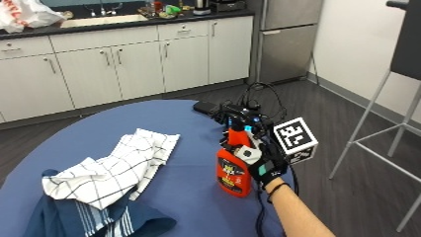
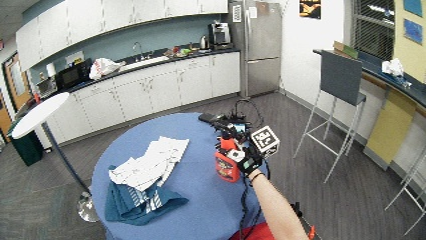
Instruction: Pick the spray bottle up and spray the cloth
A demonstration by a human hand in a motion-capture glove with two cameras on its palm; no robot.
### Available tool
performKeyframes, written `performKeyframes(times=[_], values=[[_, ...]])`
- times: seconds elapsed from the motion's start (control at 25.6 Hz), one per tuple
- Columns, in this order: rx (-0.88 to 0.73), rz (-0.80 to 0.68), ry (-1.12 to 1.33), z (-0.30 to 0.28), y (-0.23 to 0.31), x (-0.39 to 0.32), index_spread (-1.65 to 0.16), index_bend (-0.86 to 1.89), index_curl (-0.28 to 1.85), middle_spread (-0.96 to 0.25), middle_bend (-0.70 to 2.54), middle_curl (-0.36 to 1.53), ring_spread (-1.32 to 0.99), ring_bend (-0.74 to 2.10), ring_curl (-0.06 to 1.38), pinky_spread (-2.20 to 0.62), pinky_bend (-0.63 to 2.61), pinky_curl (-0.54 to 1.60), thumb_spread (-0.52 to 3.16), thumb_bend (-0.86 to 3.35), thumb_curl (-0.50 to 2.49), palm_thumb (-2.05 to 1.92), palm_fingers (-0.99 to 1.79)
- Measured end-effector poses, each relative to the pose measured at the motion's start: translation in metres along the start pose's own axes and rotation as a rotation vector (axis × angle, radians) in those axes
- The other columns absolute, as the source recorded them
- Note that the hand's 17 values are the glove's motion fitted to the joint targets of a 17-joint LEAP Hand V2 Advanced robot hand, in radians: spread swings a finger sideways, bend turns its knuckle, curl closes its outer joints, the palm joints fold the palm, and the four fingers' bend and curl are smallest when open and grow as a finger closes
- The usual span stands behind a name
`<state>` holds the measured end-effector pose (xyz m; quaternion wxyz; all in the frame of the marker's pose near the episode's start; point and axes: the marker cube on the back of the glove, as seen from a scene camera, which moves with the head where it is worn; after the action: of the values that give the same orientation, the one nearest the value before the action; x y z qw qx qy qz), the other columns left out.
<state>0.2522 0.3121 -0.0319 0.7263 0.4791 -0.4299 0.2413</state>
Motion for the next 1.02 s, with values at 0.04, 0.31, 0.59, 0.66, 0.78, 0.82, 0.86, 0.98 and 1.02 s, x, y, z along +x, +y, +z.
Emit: performKeyframes(times=[0.04,0.31,0.59,0.66,0.78,0.82,0.86,0.98,1.02], values=[[0.031,-0.005,0.007,-0.006,0.004,0.002,-0.32,0.13,0.25,-0.10,0.37,0.39,-0.06,0.38,0.33,0.17,0.36,0.26,0.98,0.16,0.38,0.85,1.02],[0.092,0.010,0.065,-0.034,0.023,0.006,-0.31,0.08,0.25,-0.12,0.37,0.41,-0.10,0.39,0.36,0.14,0.40,0.30,0.87,0.15,0.45,0.97,1.05],[-0.066,0.027,0.263,-0.054,-0.023,-0.082,-0.30,0.03,0.21,-0.12,0.41,0.43,-0.11,0.46,0.38,0.11,0.43,0.31,0.82,0.09,0.48,0.97,1.08],[-0.135,0.036,0.327,-0.041,-0.036,-0.115,-0.30,0.03,0.20,-0.12,0.42,0.44,-0.11,0.47,0.39,0.11,0.43,0.32,0.82,0.08,0.49,0.98,1.08],[-0.239,0.059,0.393,-0.010,-0.048,-0.146,-0.30,0.03,0.18,-0.12,0.44,0.45,-0.11,0.49,0.39,0.09,0.45,0.32,0.81,0.06,0.50,0.98,1.08],[-0.268,0.068,0.408,-0.001,-0.049,-0.148,-0.30,0.03,0.18,-0.12,0.44,0.45,-0.11,0.49,0.40,0.09,0.46,0.33,0.82,0.05,0.51,0.98,1.08],[-0.298,0.079,0.421,0.010,-0.048,-0.144,-0.30,0.03,0.18,-0.12,0.44,0.45,-0.11,0.50,0.40,0.09,0.46,0.33,0.81,0.04,0.51,0.98,1.08],[-0.417,0.122,0.447,0.049,-0.036,-0.114,-0.30,0.04,0.17,-0.12,0.45,0.46,-0.11,0.51,0.40,0.08,0.47,0.33,0.82,0.03,0.52,0.99,1.09],[-0.456,0.132,0.449,0.062,-0.032,-0.104,-0.29,0.04,0.17,-0.12,0.46,0.46,-0.11,0.51,0.40,0.08,0.47,0.33,0.82,0.02,0.53,0.99,1.09]])
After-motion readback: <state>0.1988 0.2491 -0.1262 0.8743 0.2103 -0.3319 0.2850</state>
